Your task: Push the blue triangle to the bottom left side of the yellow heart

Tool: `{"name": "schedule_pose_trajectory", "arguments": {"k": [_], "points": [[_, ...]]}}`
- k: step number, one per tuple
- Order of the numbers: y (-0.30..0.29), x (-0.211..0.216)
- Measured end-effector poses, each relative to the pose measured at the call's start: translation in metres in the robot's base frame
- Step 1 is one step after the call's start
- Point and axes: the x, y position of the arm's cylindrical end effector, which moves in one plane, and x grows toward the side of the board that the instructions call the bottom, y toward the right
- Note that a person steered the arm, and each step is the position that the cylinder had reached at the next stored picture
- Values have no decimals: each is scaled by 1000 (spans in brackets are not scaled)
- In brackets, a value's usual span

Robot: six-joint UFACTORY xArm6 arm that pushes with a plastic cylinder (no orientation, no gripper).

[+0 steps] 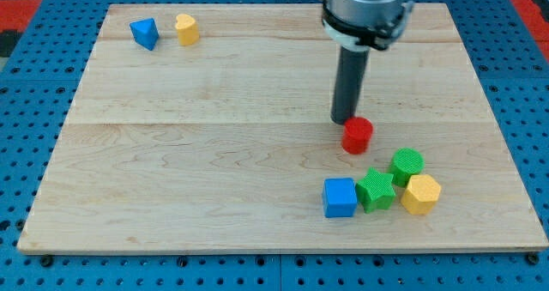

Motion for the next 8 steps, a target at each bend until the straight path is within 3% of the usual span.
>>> {"name": "schedule_pose_trajectory", "arguments": {"k": [1,4,6,7,8], "points": [[-9,7],[-318,-59],[-373,-179],[-367,-194],[-286,-194]]}}
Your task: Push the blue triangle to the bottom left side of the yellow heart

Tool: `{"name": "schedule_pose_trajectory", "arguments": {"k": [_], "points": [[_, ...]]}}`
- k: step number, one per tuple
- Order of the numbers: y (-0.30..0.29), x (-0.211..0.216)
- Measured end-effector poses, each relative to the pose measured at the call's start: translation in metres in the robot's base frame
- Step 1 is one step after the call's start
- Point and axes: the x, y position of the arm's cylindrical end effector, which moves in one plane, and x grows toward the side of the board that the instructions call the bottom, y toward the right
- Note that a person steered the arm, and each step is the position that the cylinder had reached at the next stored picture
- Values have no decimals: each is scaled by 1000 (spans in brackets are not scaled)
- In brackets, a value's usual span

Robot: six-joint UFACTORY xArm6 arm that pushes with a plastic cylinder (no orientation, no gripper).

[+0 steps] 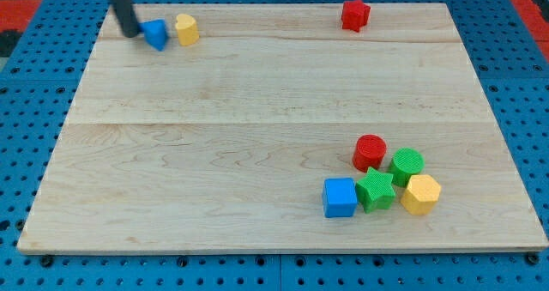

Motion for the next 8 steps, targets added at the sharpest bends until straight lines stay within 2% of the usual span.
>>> {"name": "schedule_pose_trajectory", "arguments": {"k": [2,3,4,5,7,8], "points": [[76,115],[-13,101],[-62,13],[-73,-67],[-73,-70],[-5,-62]]}}
